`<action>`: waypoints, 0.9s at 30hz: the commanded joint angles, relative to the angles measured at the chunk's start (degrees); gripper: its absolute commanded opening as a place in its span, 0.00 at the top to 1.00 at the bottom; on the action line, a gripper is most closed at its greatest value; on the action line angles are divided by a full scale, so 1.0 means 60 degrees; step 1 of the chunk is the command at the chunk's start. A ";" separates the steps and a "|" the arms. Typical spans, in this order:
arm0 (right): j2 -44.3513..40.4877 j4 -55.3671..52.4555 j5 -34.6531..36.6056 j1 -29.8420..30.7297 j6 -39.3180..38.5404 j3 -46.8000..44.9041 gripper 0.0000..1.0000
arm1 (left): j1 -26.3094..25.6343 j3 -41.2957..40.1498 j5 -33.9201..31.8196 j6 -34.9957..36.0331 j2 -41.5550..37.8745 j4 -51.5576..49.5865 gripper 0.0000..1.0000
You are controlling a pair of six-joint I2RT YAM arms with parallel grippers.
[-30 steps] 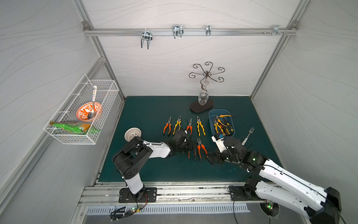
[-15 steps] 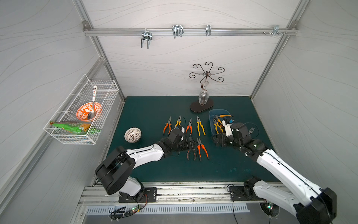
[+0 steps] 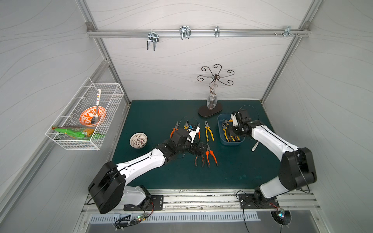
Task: Take the pliers out of the storage box
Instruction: Pick up the pliers from the storage box.
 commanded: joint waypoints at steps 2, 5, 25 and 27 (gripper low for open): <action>0.1201 -0.0920 0.0460 -0.0063 -0.0404 0.0765 0.49 | -0.0006 0.0237 0.0422 0.0753 -0.0447 0.0445 0.00; 0.1785 -0.0863 0.0508 -0.0070 -0.0468 0.0986 0.50 | -0.0020 0.0229 0.0183 0.0933 -0.0590 0.0303 0.00; 0.2139 -0.0207 0.0656 -0.0213 -0.0672 0.0714 0.93 | -0.0018 0.0196 -0.0322 0.0930 -0.0459 0.0532 0.00; 0.1945 -0.0112 0.0611 -0.0209 -0.0636 0.0626 0.96 | -0.0012 0.0196 -0.0379 0.0933 -0.0448 0.0535 0.00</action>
